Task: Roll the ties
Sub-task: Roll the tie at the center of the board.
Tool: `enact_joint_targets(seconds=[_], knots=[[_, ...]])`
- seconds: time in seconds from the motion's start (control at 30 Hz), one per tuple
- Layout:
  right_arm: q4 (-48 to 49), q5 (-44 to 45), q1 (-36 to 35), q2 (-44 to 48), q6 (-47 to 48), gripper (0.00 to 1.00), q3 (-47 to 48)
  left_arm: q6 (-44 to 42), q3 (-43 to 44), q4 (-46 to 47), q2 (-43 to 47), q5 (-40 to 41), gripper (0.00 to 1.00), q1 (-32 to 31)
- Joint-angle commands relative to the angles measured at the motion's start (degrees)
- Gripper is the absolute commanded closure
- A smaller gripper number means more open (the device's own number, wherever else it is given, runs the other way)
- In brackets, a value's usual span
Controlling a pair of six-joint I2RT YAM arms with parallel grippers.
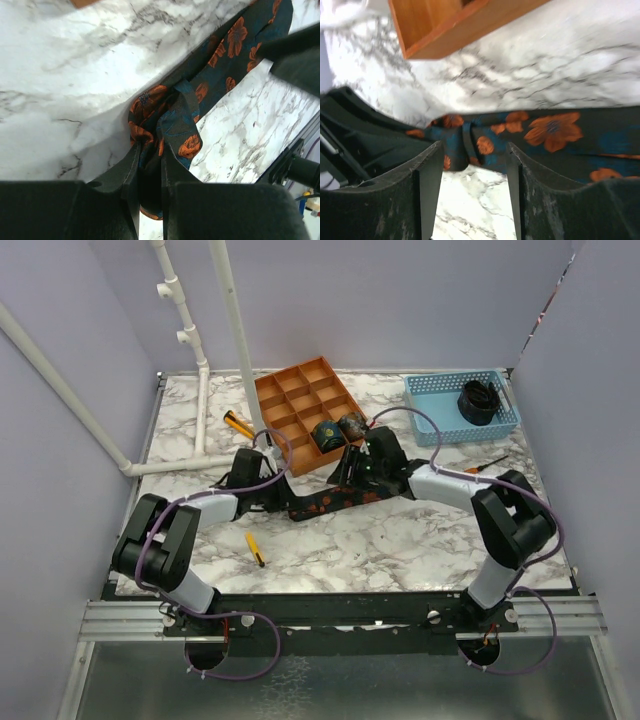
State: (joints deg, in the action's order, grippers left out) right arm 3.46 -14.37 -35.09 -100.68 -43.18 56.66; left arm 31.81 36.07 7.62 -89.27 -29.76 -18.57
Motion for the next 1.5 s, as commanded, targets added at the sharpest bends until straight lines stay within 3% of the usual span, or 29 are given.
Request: enact_joint_targets(seconds=[0.0,0.17,0.43,0.67,1.17,1.47], knots=[[-7.17,12.93,2.37,3.29,4.51,0.46,-0.96,-4.65,-0.33,-7.47,0.73,2.94,1.0,-4.6],[-7.93,13.49,4.16,4.59,5.2,0.51,-4.65,-7.42,2.3,-15.43,-0.02,7.23,1.0,-7.92],[-7.87,15.45,4.15,13.65,2.22,0.53,-17.19,-13.59,10.34,-33.31,2.46,22.08,1.0,-9.8],[-7.17,13.35,4.1,24.51,-1.16,0.54,-26.7,-13.74,18.31,-43.88,0.36,34.71,1.0,-14.5],[-16.71,11.91,4.06,43.2,-1.33,0.51,-32.14,-0.32,35.84,-65.96,-13.8,66.02,1.0,-31.27],[-19.35,10.41,4.07,50.13,-2.0,0.51,-36.33,7.2,49.18,-79.14,-26.44,74.75,1.0,-37.22]])
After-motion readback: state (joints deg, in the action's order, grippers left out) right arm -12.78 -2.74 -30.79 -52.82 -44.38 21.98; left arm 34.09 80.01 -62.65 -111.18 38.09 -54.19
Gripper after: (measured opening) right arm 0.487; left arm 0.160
